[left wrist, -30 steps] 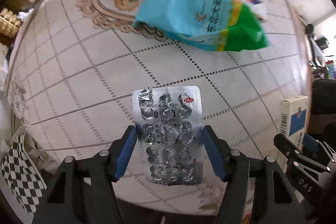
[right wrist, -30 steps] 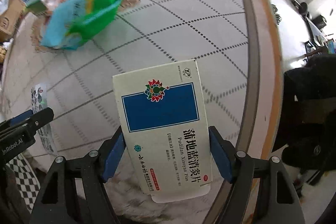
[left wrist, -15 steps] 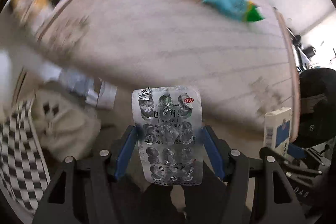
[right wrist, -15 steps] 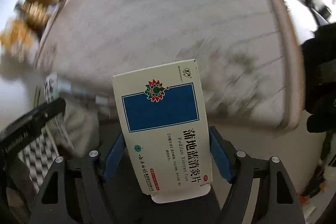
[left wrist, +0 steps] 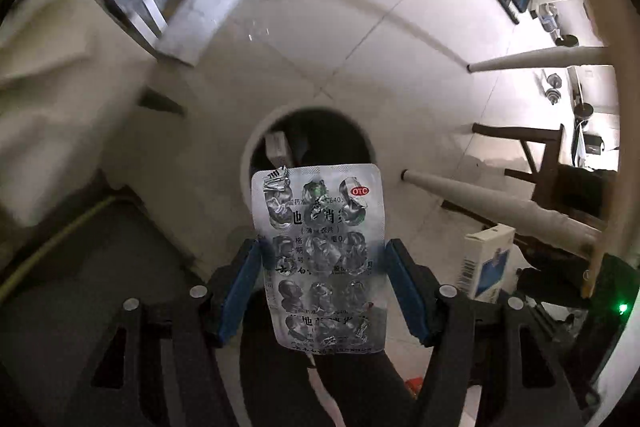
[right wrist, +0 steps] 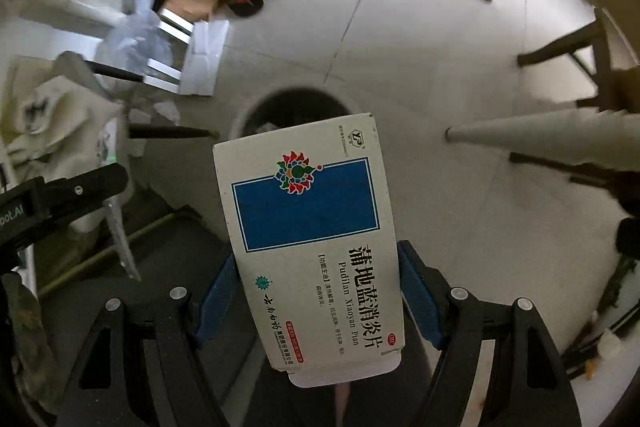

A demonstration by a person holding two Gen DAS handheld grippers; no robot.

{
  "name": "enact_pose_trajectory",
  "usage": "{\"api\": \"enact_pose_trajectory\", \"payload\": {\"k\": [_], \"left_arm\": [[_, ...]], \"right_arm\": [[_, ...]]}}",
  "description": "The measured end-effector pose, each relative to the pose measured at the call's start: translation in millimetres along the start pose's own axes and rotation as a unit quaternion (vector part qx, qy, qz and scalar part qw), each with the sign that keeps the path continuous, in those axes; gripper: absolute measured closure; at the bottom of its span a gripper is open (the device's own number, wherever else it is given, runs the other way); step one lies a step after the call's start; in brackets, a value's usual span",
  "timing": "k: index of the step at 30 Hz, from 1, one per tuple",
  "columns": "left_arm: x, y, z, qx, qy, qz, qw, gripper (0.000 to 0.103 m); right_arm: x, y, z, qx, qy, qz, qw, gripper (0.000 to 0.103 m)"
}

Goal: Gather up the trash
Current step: 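Carry both items over the bin and open both tools to drop them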

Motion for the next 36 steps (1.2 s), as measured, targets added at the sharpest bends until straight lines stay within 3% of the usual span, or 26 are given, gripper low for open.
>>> {"api": "enact_pose_trajectory", "payload": {"k": [3,6,9,14,16,17,18,24,27,36], "left_arm": [[-8.9,64.7,-9.1,0.025,-0.017,-0.031,0.9991,0.041],[-16.8,105.7,-12.3,0.046,-0.024,-0.048,0.9975,0.041],[-18.7,127.0,-17.3,0.065,-0.035,-0.058,0.9956,0.04],[-17.8,135.5,-39.0,0.045,-0.046,-0.051,0.9966,0.021],[-15.7,131.6,-48.7,0.022,-0.052,-0.04,0.9976,0.006],[-14.9,128.4,-52.5,0.011,-0.053,-0.033,0.998,0.004],[-13.7,122.8,-57.4,-0.007,-0.053,-0.023,0.9983,0.003],[-9.0,88.3,-66.5,-0.112,-0.009,0.055,0.9921,0.003],[-0.7,72.7,-59.5,-0.148,0.023,0.072,0.9861,0.003],[18.7,43.1,-30.8,-0.173,0.062,0.077,0.9799,0.003]], "right_arm": [[-0.8,60.5,16.6,-0.011,0.033,-0.018,0.999,0.025],[-7.4,108.1,32.0,-0.023,0.048,-0.022,0.998,0.025],[-19.6,142.8,38.0,-0.034,0.055,-0.014,0.998,0.025],[-40.9,177.4,32.6,-0.074,0.069,-0.013,0.995,0.025],[-44.2,179.7,28.9,-0.086,0.069,-0.014,0.994,0.021],[-45.3,179.1,27.5,-0.08,0.058,-0.011,0.995,0.015],[-47.0,177.0,25.9,-0.073,0.048,-0.002,0.996,0.0],[-45.9,160.4,23.8,-0.012,0.004,0.022,1.0,0.0],[-40.2,152.5,26.5,0.018,-0.013,0.02,1.0,0.0],[-32.5,108.4,22.2,0.046,-0.039,0.03,0.998,0.0]]}}
Point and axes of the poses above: each gripper's, at about its wrist camera, not at the fingertips, and y roughly the way its jaws point, z to its right, x to its underside, the point moved 7 cm from there along y, roughly the way its jaws point, and after that the axes turned 6 degrees about z, right-handed, at the moved point
